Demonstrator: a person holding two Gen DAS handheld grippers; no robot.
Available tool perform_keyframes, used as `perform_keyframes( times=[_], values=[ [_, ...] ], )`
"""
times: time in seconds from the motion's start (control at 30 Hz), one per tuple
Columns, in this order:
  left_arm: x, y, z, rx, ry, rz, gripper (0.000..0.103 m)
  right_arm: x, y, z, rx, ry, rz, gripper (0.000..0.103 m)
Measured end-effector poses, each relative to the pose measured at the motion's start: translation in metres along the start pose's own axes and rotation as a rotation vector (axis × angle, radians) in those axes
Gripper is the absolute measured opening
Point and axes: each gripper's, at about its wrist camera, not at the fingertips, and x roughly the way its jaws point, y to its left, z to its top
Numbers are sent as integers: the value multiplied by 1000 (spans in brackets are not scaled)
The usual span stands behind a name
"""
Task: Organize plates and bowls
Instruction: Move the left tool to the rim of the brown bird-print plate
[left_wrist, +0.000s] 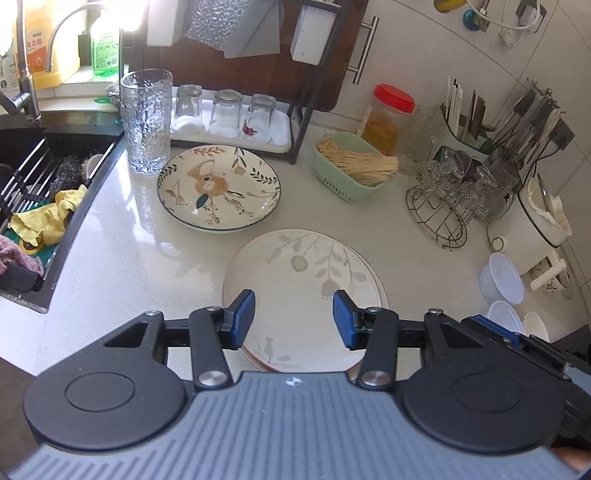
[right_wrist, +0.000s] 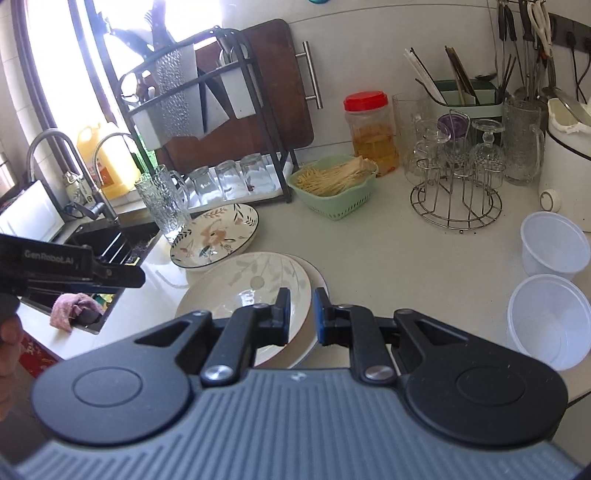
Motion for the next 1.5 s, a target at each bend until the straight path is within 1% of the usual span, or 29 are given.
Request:
perform_keyframes(
  times=[0.07, 0.37, 0.6, 0.83, 0.93, 1.07, 1.23, 1.3, 1.37, 1.5],
  values=[
    [6, -4, 3, 20, 4, -9, 52, -1, -1, -1, -3, 4, -6, 16],
    [34, -3, 33, 70, -1, 19, 52, 12, -4, 1, 26, -2, 12, 16],
    [53, 12, 43, 17, 0, 54, 52, 30, -12, 5, 28, 21, 32, 16],
    [53, 24, 52, -10, -26, 90, 52, 49, -12, 15, 11, 37, 71, 16],
    [54, 31, 55, -35, -23, 97, 52, 59, -13, 22, 14, 45, 80, 16],
    [59, 43, 58, -81, 0, 102, 52, 71, -13, 30, 23, 68, 84, 17],
    [68, 53, 63, -71, 20, 118, 53, 93, -12, 37, 71, 95, 104, 17],
    [75, 59, 65, -58, 30, 108, 53, 101, -11, 39, 80, 93, 120, 18],
    [81, 65, 66, -67, 35, 106, 54, 110, -8, 42, 80, 103, 147, 18],
    [97, 82, 73, -85, 40, 113, 56, 128, 0, 47, 62, 130, 143, 18]
  ],
)
